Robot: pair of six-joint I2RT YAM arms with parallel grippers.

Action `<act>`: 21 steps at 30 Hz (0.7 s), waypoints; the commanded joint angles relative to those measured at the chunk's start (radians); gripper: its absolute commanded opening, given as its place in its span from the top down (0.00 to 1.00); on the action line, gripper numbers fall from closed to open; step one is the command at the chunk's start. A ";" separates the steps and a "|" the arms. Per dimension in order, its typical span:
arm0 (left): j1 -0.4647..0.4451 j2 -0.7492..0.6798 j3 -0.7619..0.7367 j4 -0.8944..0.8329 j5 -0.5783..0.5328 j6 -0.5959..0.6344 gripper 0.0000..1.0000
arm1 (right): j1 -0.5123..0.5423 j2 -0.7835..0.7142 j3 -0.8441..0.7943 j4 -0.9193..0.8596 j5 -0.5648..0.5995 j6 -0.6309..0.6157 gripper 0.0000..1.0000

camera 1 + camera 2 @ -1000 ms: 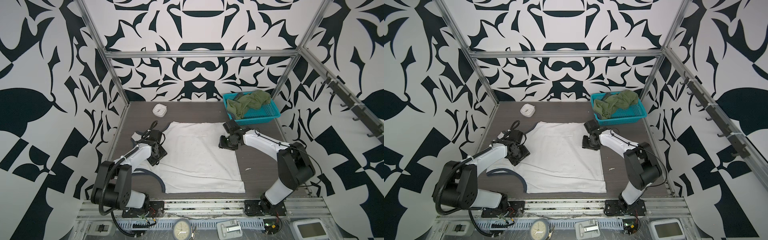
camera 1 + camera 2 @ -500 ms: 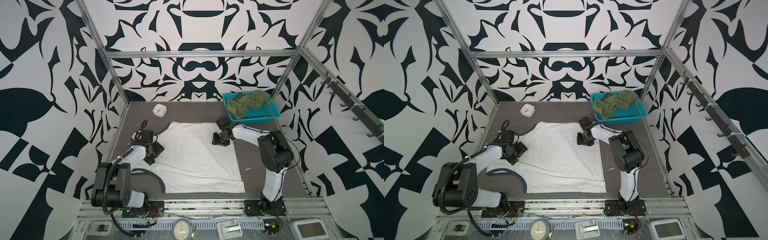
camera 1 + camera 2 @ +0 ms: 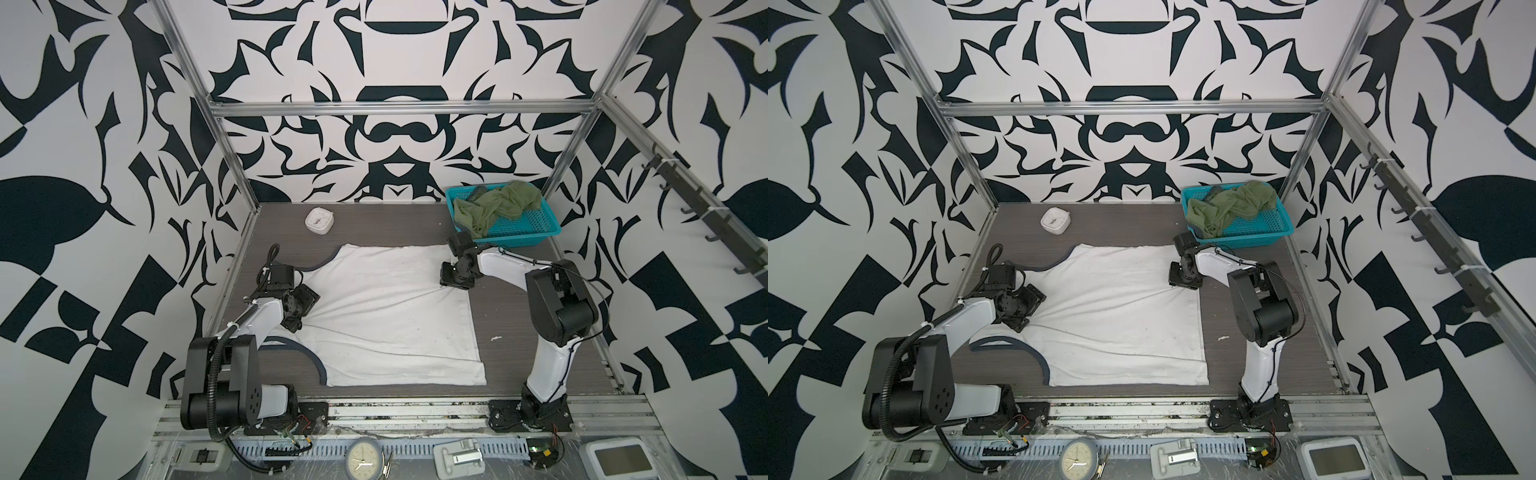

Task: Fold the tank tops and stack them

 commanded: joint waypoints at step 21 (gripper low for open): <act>-0.240 0.718 1.053 -0.316 -0.124 0.250 0.25 | 0.027 -0.110 0.166 -0.090 0.020 -0.094 0.46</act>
